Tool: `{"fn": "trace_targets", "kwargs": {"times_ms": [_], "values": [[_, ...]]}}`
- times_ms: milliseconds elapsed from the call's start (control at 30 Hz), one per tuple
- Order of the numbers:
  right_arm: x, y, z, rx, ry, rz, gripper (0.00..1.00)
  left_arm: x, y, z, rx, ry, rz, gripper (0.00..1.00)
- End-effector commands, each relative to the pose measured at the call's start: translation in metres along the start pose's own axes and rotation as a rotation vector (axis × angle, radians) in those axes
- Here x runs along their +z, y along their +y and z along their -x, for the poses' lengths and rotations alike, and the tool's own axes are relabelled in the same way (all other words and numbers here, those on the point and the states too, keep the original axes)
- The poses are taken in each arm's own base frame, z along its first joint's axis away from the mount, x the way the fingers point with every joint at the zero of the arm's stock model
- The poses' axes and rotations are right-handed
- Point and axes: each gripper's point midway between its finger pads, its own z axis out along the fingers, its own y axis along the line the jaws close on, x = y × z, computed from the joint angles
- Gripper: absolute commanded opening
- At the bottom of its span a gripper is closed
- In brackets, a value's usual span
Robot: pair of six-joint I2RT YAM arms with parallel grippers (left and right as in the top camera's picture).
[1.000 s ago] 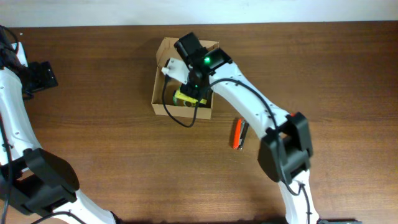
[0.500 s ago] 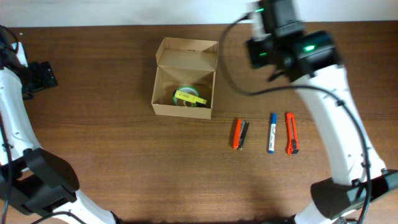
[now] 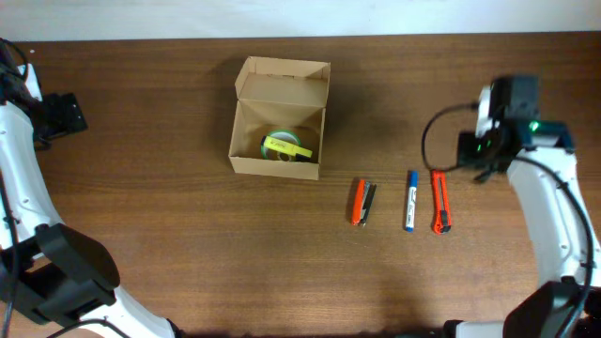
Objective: Pack container
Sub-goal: 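Move the right gripper to the red box cutter and grasp it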
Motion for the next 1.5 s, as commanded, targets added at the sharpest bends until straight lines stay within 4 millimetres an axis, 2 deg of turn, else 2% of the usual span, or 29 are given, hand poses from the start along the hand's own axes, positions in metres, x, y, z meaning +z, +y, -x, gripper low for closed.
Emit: {"fn": "trace_targets", "kwargs": {"times_ms": [0,33,100,233,333,500,700,900,1100,1200,1267,1367,1433,1467], "values": [[0.015,0.003,-0.026,-0.006,0.026,0.026,0.57,-0.001,-0.001,-0.002,0.019,0.002,-0.010,1.00],[0.023,0.003,-0.033,-0.008,0.037,0.020,0.64,-0.001,-0.001,-0.002,0.019,0.002,-0.010,1.00],[0.037,0.005,-0.046,-0.010,0.054,0.021,0.65,-0.001,-0.001,-0.002,0.019,0.002,-0.010,1.00],[0.047,0.008,-0.061,-0.062,0.088,0.029,0.64,-0.001,-0.001,-0.002,0.019,0.002,-0.010,1.00],[0.053,0.009,-0.065,-0.124,0.112,0.034,0.61,-0.001,-0.001,-0.002,0.019,0.002,-0.010,1.00],[0.067,0.012,-0.070,-0.164,0.150,0.050,0.61,-0.001,-0.001,-0.002,0.019,0.002,-0.010,1.00],[0.086,0.025,-0.078,-0.178,0.196,0.120,0.62,-0.001,-0.001,-0.002,0.019,0.002,-0.010,1.00],[0.091,0.028,-0.076,-0.195,0.191,0.133,0.63,-0.001,-0.001,-0.002,0.018,0.002,-0.010,1.00],[0.103,0.031,-0.080,-0.191,0.215,0.147,0.57,-0.001,-0.001,-0.002,0.019,0.002,-0.010,1.00],[0.107,0.032,-0.082,-0.190,0.223,0.148,0.53,-0.001,-0.001,-0.002,0.019,0.002,-0.010,1.00],[0.110,0.032,-0.081,-0.164,0.222,0.145,0.46,-0.001,-0.001,-0.002,0.019,0.002,-0.010,1.00],[0.111,0.032,-0.078,-0.138,0.212,0.141,0.20,-0.001,-0.001,-0.002,0.019,0.002,-0.010,1.00],[0.112,0.032,-0.076,-0.125,0.208,0.139,0.13,-0.001,-0.001,-0.002,0.019,0.002,-0.010,1.00],[0.112,0.032,-0.075,-0.107,0.204,0.136,0.04,-0.001,-0.001,-0.002,0.019,0.002,-0.010,1.00]]}}
